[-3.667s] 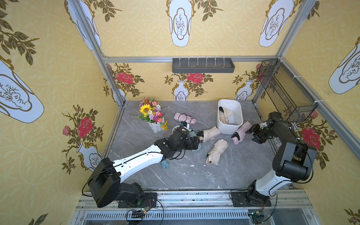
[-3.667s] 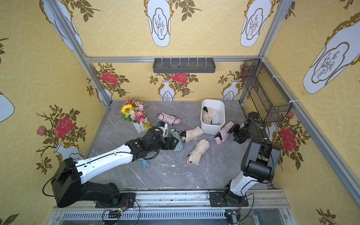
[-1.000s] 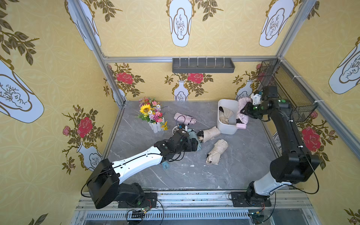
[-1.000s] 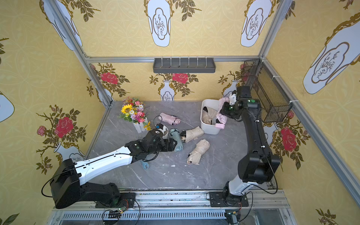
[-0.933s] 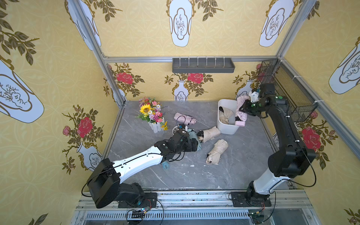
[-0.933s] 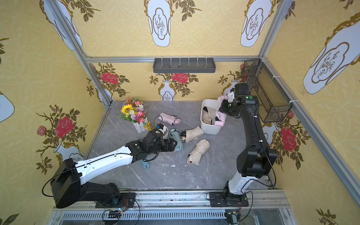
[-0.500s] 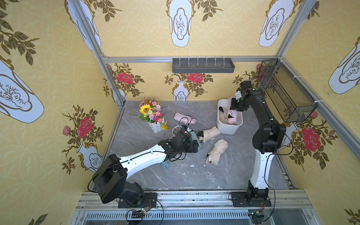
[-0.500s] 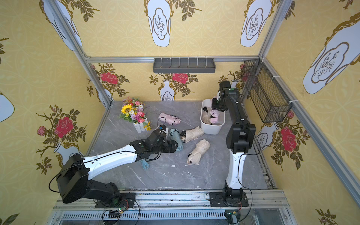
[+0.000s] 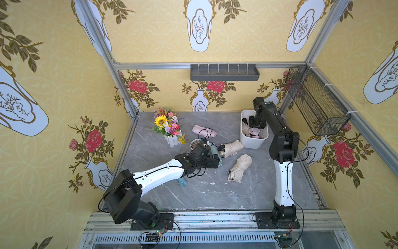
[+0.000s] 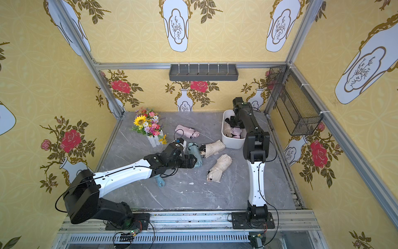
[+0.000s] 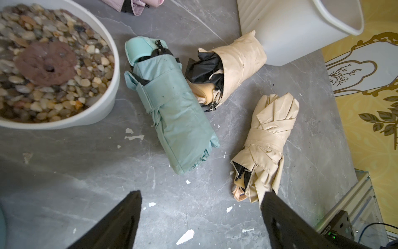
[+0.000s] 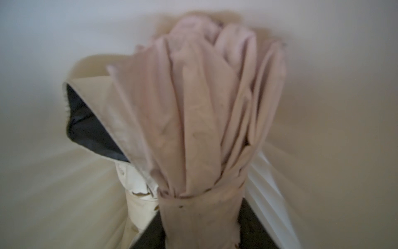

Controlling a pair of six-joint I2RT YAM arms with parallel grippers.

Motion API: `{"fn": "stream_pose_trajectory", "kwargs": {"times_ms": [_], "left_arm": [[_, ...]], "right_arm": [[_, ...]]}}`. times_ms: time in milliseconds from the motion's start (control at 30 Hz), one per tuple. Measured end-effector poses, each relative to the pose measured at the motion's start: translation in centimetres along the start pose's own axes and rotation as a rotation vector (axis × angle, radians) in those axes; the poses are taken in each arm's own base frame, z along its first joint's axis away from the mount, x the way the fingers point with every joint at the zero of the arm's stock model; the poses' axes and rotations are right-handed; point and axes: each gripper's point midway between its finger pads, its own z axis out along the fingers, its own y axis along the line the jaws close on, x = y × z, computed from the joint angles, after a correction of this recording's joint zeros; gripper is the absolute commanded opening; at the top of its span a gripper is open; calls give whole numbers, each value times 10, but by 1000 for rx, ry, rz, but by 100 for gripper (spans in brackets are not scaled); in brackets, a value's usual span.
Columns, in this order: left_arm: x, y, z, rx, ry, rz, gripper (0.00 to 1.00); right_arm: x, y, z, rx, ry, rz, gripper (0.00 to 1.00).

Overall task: Put the umbrella into the storage box
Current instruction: Place the umbrella in the storage box.

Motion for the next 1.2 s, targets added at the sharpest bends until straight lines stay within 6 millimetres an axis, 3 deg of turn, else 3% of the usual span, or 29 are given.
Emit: {"fn": "stream_pose_trajectory", "kwargs": {"times_ms": [167,233,333,433,700,800,933,1067,1200], "left_arm": [[-4,-1,-4,7,-12,-8,92],[-5,-2,-6,13,-17,-16,92],[-7,-5,-12,29,-26,-36,92],[-8,-6,-17,38,-37,-51,92],[-8,-4,-27,50,-55,-83,92],[-5,-2,-27,46,-51,-94,92],[-4,-1,-27,44,-48,-110,92],[-2,0,-23,42,-40,-118,92],[-1,-4,-15,44,-14,-120,86]], "right_arm": [[2,8,-18,0,-24,-22,70],[2,10,-41,-15,-56,-24,71],[-2,8,-92,-42,-152,-12,72],[5,7,-120,-73,-194,0,71],[33,10,-122,-127,-147,11,67],[47,10,-119,-144,-114,18,57],[45,6,-120,-180,-109,54,48],[49,10,-126,-218,-108,61,50],[82,16,-144,-274,-84,77,52]]}}
